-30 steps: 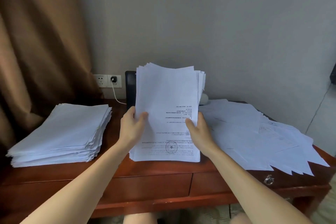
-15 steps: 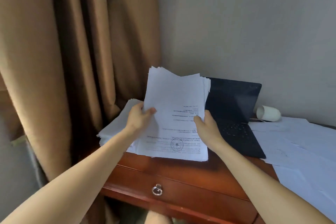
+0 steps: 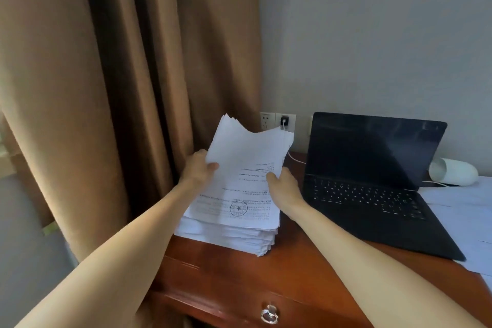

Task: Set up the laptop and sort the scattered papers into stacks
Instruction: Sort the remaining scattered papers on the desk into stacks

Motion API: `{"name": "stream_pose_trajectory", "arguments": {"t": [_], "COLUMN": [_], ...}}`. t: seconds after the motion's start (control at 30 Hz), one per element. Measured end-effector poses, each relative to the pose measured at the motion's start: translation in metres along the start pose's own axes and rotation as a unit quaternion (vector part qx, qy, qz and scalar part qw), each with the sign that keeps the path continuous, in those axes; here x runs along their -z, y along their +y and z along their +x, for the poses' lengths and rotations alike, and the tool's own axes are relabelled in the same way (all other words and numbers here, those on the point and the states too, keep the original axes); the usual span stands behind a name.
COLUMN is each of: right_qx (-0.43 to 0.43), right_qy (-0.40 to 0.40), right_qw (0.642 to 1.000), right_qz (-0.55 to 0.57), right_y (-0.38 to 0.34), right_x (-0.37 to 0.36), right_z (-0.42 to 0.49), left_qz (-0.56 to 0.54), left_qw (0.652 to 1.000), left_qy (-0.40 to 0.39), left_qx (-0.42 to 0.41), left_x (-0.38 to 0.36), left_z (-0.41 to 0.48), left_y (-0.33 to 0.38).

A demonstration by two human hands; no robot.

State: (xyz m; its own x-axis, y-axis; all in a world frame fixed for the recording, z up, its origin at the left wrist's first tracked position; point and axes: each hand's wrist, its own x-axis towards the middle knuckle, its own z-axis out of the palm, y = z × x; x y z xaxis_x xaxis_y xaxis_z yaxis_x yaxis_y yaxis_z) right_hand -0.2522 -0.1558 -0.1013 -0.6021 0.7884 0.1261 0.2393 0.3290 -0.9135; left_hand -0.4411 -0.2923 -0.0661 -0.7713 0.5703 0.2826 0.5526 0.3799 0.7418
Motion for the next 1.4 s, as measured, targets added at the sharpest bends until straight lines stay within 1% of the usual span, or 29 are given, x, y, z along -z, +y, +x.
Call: {"name": "stream_pose_trajectory", "arguments": {"t": [0.17,0.27,0.33,0.4,0.47,0.53,0.63,0.67,0.73,0.83,0.9,1.03,1.17,1.23,1.3,1.33,1.4], "right_qx": [-0.049,-0.07,-0.055,-0.027,0.005,0.032,0.054,0.056,0.068,0.081,0.062,0.036,0.038,0.044,0.042,0.045,0.051], "right_qy": [0.019,0.032,0.041,0.047,0.017,-0.016,-0.046,-0.049,-0.056,-0.03,0.001,0.059,0.065,0.053,0.041,0.037,0.031], "right_qw": [0.998,0.997,0.997,0.998,0.999,0.999,0.996,0.995,0.993,0.994,0.997,0.997,0.997,0.997,0.997,0.997,0.996], "right_qz": [-0.044,-0.014,0.019,0.028,0.041,0.037,0.053,0.064,0.074,0.061,0.039,0.022,0.013,0.019,0.043,0.056,0.07], "right_y": [0.007,0.02,0.026,0.03,0.032,0.036,0.039,0.04,0.041,0.038,0.039,0.046,0.046,0.046,0.041,0.039,0.036], "right_x": [-0.021,-0.026,-0.024,-0.022,-0.022,-0.027,-0.036,-0.039,-0.04,-0.041,-0.043,-0.045,-0.046,-0.046,-0.042,-0.039,-0.033], "right_z": [0.002,0.001,-0.002,-0.013,-0.031,-0.05,-0.071,-0.075,-0.081,-0.083,-0.081,-0.071,-0.071,-0.071,-0.077,-0.082,-0.091], "left_qz": [0.039,0.083,0.101,0.084,0.06,0.059,0.088,0.077,0.01,-0.06,-0.056,0.0,-0.001,-0.061,-0.117,-0.121,-0.087], "left_qw": [0.999,0.996,0.995,0.996,0.998,0.996,0.993,0.994,0.996,0.993,0.991,0.987,0.987,0.989,0.986,0.987,0.994], "left_qy": [-0.013,-0.03,-0.018,-0.008,-0.026,-0.055,-0.047,-0.04,-0.023,0.035,0.065,0.093,0.071,0.044,0.035,0.032,0.027], "left_qx": [0.012,0.028,0.018,0.008,0.024,0.049,0.054,0.066,0.085,0.097,0.107,0.134,0.142,0.129,0.112,0.101,0.064], "left_x": [-0.012,-0.018,-0.017,-0.013,-0.007,-0.002,0.002,0.003,0.004,0.0,-0.005,-0.01,-0.007,-0.002,0.005,0.009,0.021], "left_z": [0.009,0.006,0.001,-0.009,-0.024,-0.04,-0.062,-0.069,-0.082,-0.096,-0.1,-0.092,-0.088,-0.09,-0.097,-0.102,-0.116], "left_y": [-0.02,-0.037,-0.045,-0.05,-0.052,-0.054,-0.055,-0.056,-0.06,-0.062,-0.056,-0.044,-0.044,-0.049,-0.051,-0.052,-0.05]}}
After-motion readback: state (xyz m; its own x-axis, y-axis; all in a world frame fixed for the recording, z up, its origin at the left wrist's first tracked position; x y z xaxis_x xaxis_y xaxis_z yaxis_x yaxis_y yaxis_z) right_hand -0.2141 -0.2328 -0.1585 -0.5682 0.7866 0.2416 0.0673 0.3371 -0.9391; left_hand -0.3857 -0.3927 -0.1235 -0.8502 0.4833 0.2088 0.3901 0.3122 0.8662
